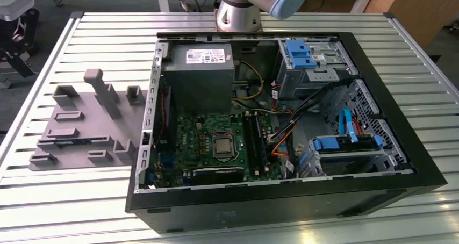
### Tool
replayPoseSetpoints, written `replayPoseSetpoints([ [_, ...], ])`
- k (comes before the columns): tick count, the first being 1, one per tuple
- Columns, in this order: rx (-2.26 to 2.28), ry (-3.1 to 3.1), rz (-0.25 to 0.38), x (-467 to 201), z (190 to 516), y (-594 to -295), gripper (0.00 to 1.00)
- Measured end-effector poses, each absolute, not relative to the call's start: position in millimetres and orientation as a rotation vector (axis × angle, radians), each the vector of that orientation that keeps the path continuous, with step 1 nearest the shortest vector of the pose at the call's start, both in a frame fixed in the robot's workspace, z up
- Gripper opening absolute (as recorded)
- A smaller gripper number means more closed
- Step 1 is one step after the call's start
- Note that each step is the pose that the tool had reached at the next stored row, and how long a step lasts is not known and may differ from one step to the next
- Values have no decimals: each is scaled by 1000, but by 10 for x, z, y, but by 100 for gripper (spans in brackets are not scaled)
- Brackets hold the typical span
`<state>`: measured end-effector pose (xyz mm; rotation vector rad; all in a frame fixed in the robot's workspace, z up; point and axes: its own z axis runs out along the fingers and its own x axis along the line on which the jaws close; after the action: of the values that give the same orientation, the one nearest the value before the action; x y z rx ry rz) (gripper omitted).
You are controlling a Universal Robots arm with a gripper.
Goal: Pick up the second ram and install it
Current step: 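Pick up the second ram and move it above second insertion slot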
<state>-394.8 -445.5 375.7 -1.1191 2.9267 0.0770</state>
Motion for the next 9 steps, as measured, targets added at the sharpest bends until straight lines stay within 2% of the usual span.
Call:
replayPoseSetpoints([
  [9, -1355, 2830, 78, -3949, 3747, -4454, 11],
])
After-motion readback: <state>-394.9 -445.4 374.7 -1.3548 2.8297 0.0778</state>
